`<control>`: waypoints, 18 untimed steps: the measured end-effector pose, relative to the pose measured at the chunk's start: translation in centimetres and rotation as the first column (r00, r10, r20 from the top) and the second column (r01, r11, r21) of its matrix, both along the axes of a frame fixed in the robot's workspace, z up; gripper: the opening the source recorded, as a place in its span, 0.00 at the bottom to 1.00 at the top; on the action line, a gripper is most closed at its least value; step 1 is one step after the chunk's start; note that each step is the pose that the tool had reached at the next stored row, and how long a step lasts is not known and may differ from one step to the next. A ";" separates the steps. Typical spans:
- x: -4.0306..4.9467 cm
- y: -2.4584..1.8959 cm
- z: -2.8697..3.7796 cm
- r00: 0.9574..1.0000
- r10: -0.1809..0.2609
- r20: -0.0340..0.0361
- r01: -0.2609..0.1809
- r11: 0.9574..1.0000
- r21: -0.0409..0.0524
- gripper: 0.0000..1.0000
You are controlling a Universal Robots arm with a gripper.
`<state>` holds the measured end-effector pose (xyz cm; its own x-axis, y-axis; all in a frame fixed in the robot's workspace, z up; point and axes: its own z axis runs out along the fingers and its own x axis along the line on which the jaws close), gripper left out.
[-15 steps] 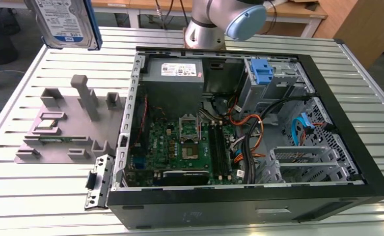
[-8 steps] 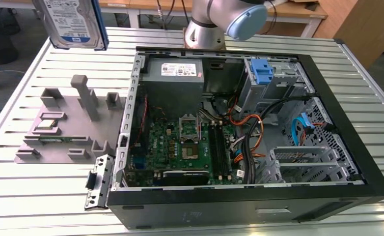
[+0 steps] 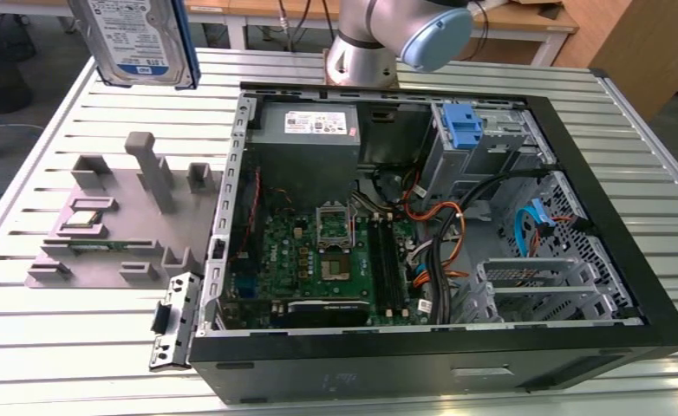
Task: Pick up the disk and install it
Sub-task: 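Pick up the disk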
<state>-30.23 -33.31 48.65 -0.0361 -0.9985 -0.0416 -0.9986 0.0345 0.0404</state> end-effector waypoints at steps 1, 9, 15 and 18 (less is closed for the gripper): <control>0.01 0.00 0.00 1.000 0.000 0.000 0.000 1.000 0.000 0.35; 0.06 0.00 0.45 1.000 0.000 0.000 0.000 1.000 0.000 0.35; 1.21 0.00 0.43 1.000 0.000 0.000 0.000 1.000 0.000 0.35; 1.93 0.00 0.42 1.000 0.000 0.000 0.000 1.000 0.000 0.35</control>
